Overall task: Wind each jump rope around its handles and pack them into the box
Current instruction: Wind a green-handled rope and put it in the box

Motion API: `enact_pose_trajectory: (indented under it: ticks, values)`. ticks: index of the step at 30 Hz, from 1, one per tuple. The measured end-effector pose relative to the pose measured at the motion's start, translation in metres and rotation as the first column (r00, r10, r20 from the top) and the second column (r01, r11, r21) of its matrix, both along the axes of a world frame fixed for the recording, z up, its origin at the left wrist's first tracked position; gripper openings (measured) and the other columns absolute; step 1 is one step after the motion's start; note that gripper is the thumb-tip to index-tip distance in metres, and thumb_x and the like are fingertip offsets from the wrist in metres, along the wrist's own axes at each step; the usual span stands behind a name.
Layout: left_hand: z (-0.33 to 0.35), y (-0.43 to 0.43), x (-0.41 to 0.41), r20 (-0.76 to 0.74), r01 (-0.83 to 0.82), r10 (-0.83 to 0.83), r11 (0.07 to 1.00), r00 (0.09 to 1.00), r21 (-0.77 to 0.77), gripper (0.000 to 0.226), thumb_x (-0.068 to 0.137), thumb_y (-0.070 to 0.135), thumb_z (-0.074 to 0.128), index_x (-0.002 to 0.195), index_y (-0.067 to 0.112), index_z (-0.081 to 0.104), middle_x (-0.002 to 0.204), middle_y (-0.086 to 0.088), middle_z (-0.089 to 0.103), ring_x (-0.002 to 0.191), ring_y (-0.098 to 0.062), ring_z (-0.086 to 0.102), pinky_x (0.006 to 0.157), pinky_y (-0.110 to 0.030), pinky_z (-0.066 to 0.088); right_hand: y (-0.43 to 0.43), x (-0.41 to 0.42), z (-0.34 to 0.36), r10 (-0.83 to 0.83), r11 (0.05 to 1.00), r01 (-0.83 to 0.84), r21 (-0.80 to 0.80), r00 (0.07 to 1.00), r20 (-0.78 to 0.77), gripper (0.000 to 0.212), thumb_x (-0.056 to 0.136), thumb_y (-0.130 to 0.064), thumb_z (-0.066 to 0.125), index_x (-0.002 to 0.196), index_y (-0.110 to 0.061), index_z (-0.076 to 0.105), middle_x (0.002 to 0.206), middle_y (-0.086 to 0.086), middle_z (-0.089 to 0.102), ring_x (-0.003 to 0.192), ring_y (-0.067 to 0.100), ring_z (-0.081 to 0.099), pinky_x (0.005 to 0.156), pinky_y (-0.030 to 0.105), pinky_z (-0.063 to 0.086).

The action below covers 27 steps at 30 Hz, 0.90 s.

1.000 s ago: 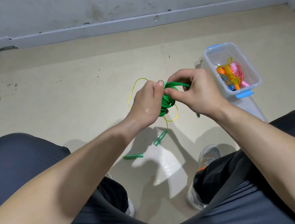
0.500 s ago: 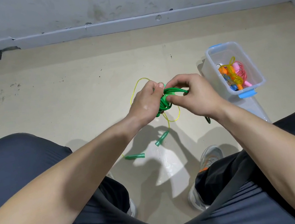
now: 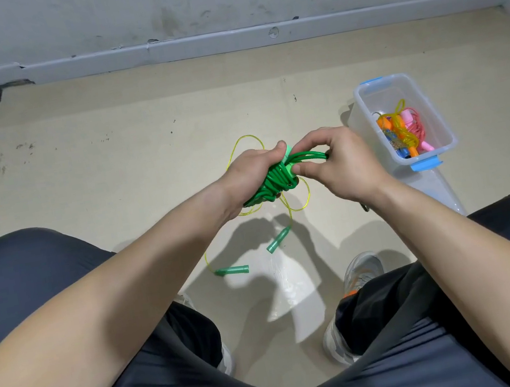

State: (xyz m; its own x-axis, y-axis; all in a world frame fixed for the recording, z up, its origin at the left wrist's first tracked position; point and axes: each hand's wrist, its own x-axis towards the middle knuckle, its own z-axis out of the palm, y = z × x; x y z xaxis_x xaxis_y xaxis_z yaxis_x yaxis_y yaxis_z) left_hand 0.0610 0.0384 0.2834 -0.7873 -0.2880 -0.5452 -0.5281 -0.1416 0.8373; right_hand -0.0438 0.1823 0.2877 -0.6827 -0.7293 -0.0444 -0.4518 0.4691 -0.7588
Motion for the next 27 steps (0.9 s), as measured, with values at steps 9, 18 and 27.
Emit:
enact_pose_trajectory:
  ticks: [9,18,27]
  values:
    - [-0.014,0.013,-0.002,0.023,0.019,-0.014,0.970,1.000,-0.242,0.047,0.108,0.049,0.033,0.082,0.017,0.056,0.070,0.002,0.061,0.060,-0.018,0.051,0.059,-0.027,0.041,-0.011,0.026,-0.002,-0.087,0.981,0.126,0.151,0.966,-0.243,0.012,0.089,-0.026,0.069,0.098,-0.028,0.076,0.099,-0.004,0.064,0.095,0.022,0.061,0.077,0.033,0.046]
    - [-0.029,0.024,-0.005,-0.033,-0.168,0.167,0.932,0.985,-0.320,0.043,0.107,0.049,0.032,0.079,0.022,0.050,0.071,0.005,0.056,0.065,-0.017,0.051,0.070,-0.034,0.040,-0.021,0.041,0.003,-0.289,0.951,0.287,0.117,0.957,-0.006,0.024,0.093,-0.028,0.050,0.084,-0.019,0.070,0.073,-0.004,0.064,0.076,0.023,0.056,0.059,0.031,0.037]
    - [-0.030,0.021,-0.009,-0.149,-0.379,0.348,0.861,0.926,-0.341,0.051,0.102,0.052,0.040,0.097,0.004,0.054,0.078,-0.006,0.056,0.071,-0.024,0.049,0.072,-0.043,0.046,-0.025,0.056,-0.001,-0.287,0.847,0.528,-0.062,0.551,0.783,0.020,0.099,-0.015,0.055,0.098,-0.018,0.075,0.055,-0.004,0.037,0.049,0.013,0.031,0.044,0.022,0.026]
